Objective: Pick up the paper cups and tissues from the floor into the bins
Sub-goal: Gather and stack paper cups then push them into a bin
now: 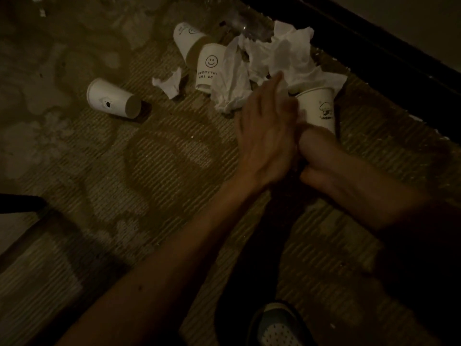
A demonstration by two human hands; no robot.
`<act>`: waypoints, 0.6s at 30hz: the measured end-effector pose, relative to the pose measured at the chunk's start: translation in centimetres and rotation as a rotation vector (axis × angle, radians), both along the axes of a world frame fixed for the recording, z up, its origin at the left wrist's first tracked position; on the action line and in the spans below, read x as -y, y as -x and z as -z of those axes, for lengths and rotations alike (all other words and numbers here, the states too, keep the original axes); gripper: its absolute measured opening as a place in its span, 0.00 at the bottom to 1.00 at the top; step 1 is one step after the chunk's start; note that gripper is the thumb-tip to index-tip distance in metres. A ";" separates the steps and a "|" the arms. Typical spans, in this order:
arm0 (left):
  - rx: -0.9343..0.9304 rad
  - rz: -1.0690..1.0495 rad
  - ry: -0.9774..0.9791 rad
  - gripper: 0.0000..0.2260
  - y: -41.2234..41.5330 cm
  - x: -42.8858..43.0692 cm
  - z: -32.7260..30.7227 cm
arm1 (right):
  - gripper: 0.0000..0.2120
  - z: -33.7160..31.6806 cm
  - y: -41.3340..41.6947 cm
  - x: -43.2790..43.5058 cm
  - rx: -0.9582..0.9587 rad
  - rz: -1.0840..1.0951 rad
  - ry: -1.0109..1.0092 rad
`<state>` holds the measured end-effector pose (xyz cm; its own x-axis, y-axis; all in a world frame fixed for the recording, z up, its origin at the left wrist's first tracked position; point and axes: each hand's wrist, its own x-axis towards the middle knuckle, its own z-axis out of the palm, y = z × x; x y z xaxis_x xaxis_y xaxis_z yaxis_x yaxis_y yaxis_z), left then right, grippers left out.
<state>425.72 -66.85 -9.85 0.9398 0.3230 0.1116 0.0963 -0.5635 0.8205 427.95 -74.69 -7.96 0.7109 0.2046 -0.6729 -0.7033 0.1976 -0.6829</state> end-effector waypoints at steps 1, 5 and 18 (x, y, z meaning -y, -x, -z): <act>0.010 -0.021 0.021 0.24 -0.7 -0.9 0.0 | 0.11 0.1 -0.5 0.0 0.003 0.020 0.040; -0.171 0.104 -0.076 0.28 -4.2 -4.9 1.4 | 0.13 0.7 -2.4 0.5 -0.026 0.054 0.079; -0.131 0.265 -0.386 0.12 -4.7 -6.4 5.1 | 0.11 1.2 -2.6 0.8 0.007 0.071 0.072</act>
<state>430.39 -60.46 -14.94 0.9982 0.0291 0.0515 -0.0031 -0.8435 0.5371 430.58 -75.53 -9.20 0.7265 0.1052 -0.6791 -0.6846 0.1967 -0.7019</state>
